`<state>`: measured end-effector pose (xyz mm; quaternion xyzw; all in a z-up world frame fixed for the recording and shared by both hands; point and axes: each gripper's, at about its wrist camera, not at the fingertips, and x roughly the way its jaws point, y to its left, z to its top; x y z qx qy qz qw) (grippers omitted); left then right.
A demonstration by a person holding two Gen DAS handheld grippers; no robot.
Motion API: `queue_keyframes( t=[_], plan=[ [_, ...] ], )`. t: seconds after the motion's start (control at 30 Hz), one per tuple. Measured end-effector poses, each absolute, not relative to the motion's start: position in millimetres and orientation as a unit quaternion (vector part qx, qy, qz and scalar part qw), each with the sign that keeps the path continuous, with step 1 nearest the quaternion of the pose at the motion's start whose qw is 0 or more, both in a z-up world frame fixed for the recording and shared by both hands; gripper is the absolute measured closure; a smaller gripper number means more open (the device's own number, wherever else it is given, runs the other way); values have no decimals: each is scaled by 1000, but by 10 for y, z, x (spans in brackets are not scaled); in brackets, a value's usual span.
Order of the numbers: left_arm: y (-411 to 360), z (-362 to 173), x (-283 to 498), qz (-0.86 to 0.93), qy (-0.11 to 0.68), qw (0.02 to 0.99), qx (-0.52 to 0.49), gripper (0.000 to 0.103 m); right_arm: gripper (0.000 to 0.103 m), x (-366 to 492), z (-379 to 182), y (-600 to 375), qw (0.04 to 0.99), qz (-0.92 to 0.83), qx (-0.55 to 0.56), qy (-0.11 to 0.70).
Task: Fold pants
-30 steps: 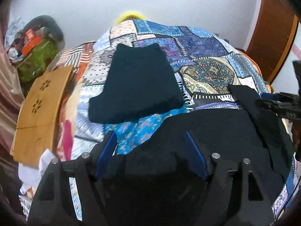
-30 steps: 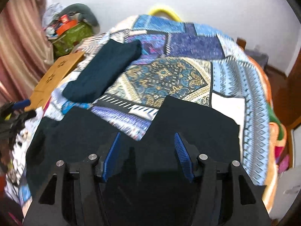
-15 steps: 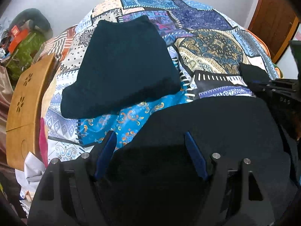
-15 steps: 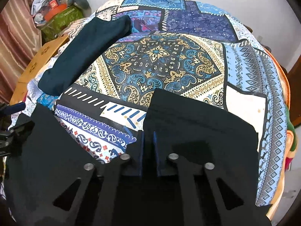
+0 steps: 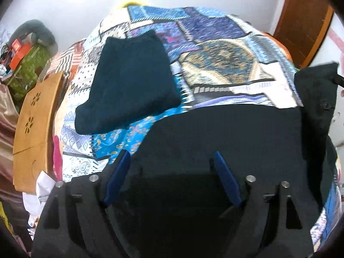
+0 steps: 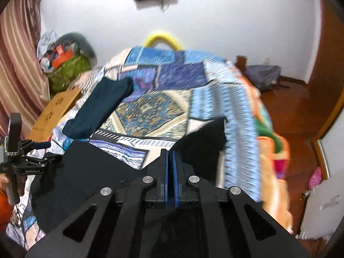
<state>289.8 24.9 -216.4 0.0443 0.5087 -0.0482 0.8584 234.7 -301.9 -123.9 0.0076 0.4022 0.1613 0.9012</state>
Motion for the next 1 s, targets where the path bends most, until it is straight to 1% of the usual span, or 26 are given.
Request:
queue_keyframes(
  t=[0.1, 0.2, 0.3, 0.47, 0.57, 0.7, 0.8, 0.83, 0.87, 0.93, 1.0],
  plan=[
    [34, -2081, 2781, -64, 502, 860, 59, 19, 100, 2140, -1180, -3240, 907, 147, 14, 394],
    [-221, -2089, 2647, -85, 505, 856, 76, 17, 100, 1929, -1254, -3453, 908, 130, 23, 398],
    [-445, -2151, 2519, -105, 510, 849, 93, 17, 100, 1724, -1465, -3643, 901, 110, 33, 418],
    [-694, -2299, 2404, -111, 520, 839, 116, 16, 100, 1494, -2003, -3885, 875, 82, 54, 475],
    [-715, -2338, 2386, -107, 519, 841, 110, 13, 99, 1428, -2282, -3947, 857, 75, 69, 504],
    [-688, -2319, 2381, -109, 520, 841, 102, 13, 98, 1378, -2346, -3968, 848, 45, 61, 524],
    [-609, -2230, 2340, -105, 507, 850, 98, 13, 91, 1405, -2159, -3915, 856, 39, 48, 514],
    [-568, -2198, 2326, -104, 503, 853, 94, 13, 84, 1417, -2069, -3871, 861, 44, 39, 505],
    [-495, -2145, 2308, -101, 496, 858, 87, 13, 74, 1424, -1994, -3824, 867, 50, 31, 495],
    [-295, -2037, 2276, -89, 482, 869, 70, 13, 63, 1434, -1797, -3676, 882, 70, 11, 466],
    [-63, -1959, 2260, -70, 473, 877, 57, 13, 61, 1512, -1588, -3444, 892, 96, -11, 441]
  ],
)
